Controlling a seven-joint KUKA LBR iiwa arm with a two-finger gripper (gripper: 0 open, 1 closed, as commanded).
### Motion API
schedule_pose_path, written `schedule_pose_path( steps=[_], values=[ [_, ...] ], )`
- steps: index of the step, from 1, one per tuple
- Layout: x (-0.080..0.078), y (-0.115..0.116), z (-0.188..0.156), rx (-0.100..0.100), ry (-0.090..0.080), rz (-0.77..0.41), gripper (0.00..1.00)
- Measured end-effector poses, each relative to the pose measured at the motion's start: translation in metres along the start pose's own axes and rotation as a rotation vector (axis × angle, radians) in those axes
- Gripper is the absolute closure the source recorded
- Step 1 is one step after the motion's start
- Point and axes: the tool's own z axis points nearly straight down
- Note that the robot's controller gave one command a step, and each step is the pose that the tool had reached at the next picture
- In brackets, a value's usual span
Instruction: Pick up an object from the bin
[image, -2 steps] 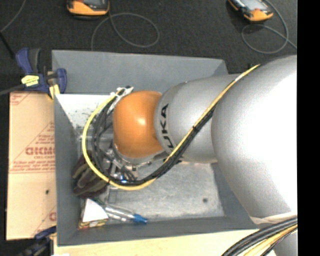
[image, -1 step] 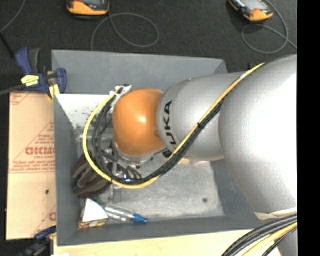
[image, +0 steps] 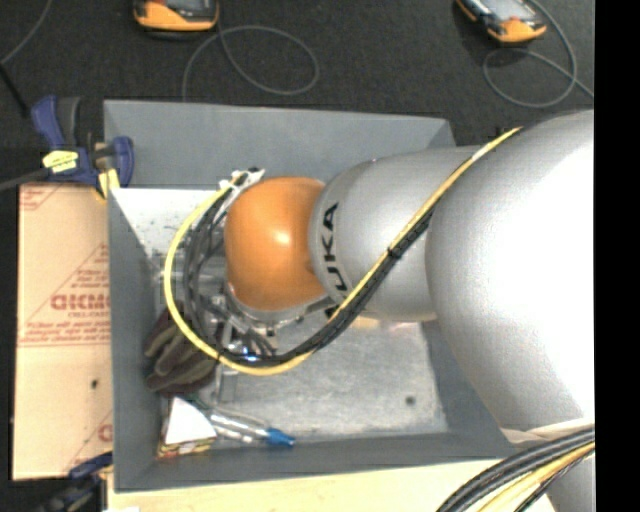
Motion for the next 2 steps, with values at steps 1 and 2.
schedule_pose_path(
  steps=[1,2],
  values=[
    [-0.0033,-0.0040,-0.0006,0.000,-0.004,-0.034,0.00],
    [-0.0033,-0.0017,-0.0016,-0.002,-0.005,0.067,0.00]
  ],
)
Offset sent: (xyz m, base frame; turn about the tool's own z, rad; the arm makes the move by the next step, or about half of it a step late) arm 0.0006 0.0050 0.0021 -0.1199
